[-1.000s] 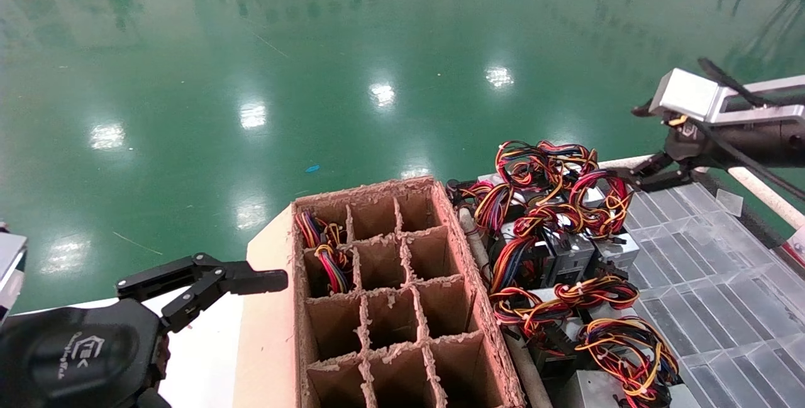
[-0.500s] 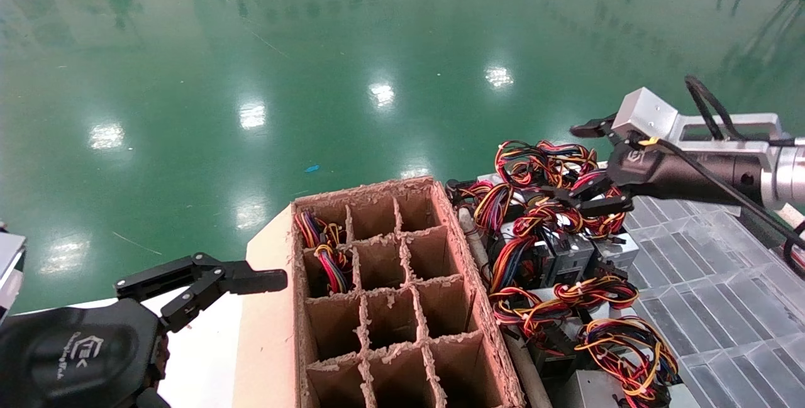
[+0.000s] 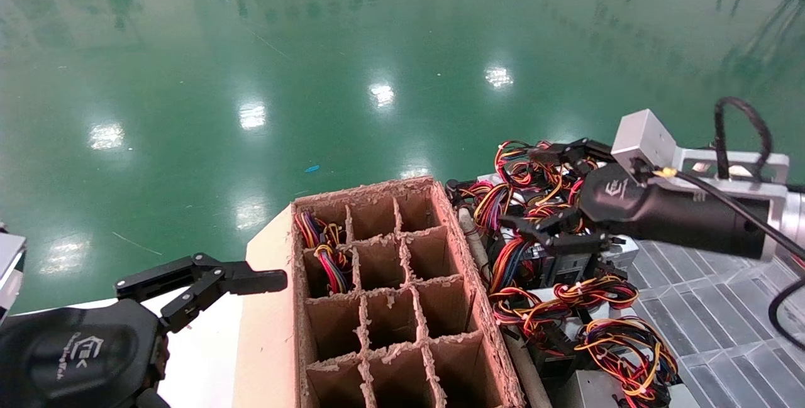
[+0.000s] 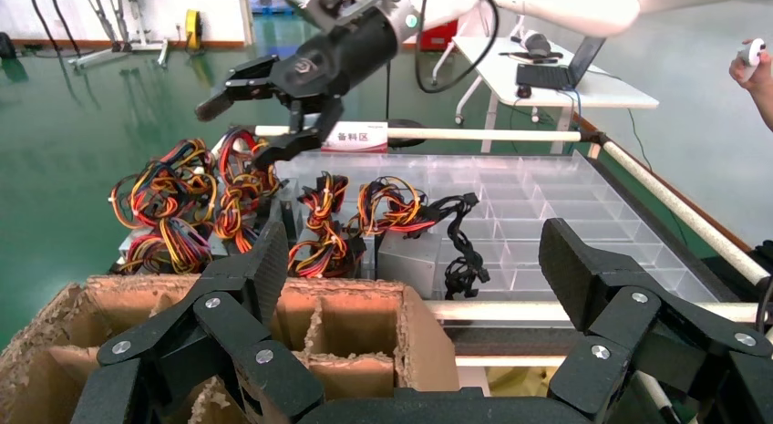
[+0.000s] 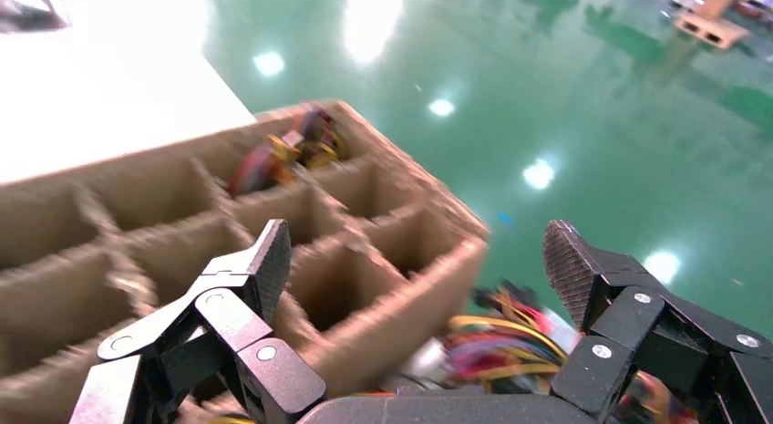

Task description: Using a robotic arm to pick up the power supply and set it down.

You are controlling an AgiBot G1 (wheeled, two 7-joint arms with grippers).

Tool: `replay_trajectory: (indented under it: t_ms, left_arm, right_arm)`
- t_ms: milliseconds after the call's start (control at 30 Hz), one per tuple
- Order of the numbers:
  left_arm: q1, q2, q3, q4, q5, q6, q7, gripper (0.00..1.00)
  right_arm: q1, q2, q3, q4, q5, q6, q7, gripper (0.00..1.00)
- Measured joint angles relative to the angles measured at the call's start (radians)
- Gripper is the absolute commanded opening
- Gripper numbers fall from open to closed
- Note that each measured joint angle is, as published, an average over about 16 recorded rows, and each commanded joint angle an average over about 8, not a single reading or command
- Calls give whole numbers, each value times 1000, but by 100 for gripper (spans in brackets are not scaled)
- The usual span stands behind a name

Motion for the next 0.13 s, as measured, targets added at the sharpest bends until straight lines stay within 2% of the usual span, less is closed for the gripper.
replay_trajectory:
  t_ms: [133]
  left_arm:
    - [0,0,0,0,0,0,0,100]
  right_arm:
    - [-34,12,18,42,27,-12,21,100]
